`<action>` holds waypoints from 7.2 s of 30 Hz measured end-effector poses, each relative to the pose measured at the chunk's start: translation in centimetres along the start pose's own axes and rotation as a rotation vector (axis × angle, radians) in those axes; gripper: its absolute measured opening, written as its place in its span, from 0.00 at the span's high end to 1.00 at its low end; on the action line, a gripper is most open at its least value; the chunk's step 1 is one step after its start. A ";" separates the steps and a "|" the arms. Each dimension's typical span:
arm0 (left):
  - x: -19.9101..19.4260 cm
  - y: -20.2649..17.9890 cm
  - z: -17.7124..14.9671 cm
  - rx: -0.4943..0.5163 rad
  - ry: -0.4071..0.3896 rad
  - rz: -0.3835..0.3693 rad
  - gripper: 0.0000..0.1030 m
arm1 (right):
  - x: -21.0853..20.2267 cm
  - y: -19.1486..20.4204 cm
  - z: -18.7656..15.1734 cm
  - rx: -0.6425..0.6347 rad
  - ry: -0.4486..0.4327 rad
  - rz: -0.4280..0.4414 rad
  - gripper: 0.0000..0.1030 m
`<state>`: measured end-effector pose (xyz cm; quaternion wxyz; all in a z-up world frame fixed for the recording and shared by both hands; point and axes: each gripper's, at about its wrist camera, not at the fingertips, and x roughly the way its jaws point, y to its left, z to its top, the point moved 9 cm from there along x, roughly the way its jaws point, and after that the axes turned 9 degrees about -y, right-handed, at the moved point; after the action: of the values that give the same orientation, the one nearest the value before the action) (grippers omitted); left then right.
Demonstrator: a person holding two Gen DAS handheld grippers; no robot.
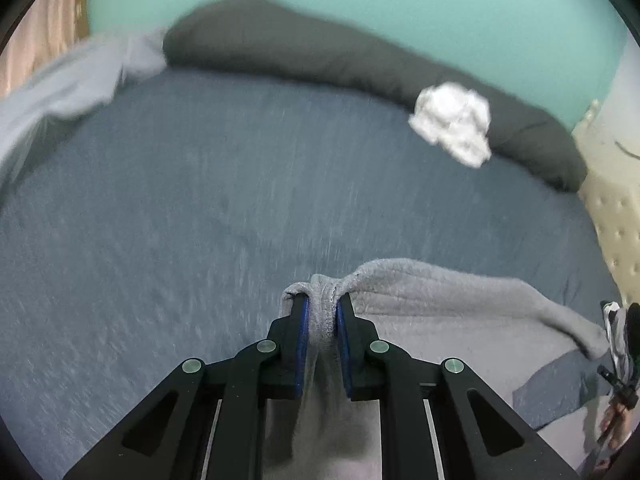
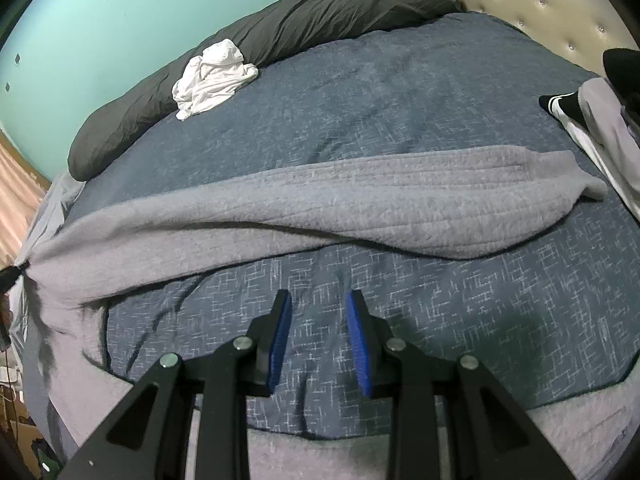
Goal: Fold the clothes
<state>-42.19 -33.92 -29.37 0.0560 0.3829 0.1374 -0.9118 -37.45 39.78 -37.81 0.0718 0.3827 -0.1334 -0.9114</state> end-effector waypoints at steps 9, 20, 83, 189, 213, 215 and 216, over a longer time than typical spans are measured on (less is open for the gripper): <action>4.7 2.7 -2.3 -0.059 0.067 0.055 0.85 | 0.4 -0.9 1.4 -0.036 0.022 -0.002 0.57; 4.7 2.4 -2.1 -0.034 0.058 0.071 0.85 | 1.9 -8.5 6.5 -0.046 0.035 -0.149 0.47; 8.0 3.3 -1.5 -0.029 0.120 0.090 0.70 | 10.3 -17.6 22.2 -0.232 -0.138 -0.464 0.73; 0.3 5.9 -5.6 -0.158 0.100 0.076 0.50 | 1.0 -15.7 11.7 -0.043 0.028 -0.251 0.46; 7.7 2.4 -0.2 -0.064 0.112 0.076 0.47 | 13.4 -13.6 19.3 -0.285 0.109 -0.264 0.42; 8.0 2.3 -0.6 -0.063 0.118 0.076 0.47 | 13.8 -13.8 19.6 -0.297 0.109 -0.273 0.42; 8.1 2.3 -0.7 -0.060 0.120 0.077 0.47 | 14.1 -13.9 19.6 -0.303 0.112 -0.272 0.42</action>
<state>-46.96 -35.90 -36.10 0.0943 0.4402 0.1528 -0.8798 -61.72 53.41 -38.30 0.0119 0.4320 0.0622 -0.8997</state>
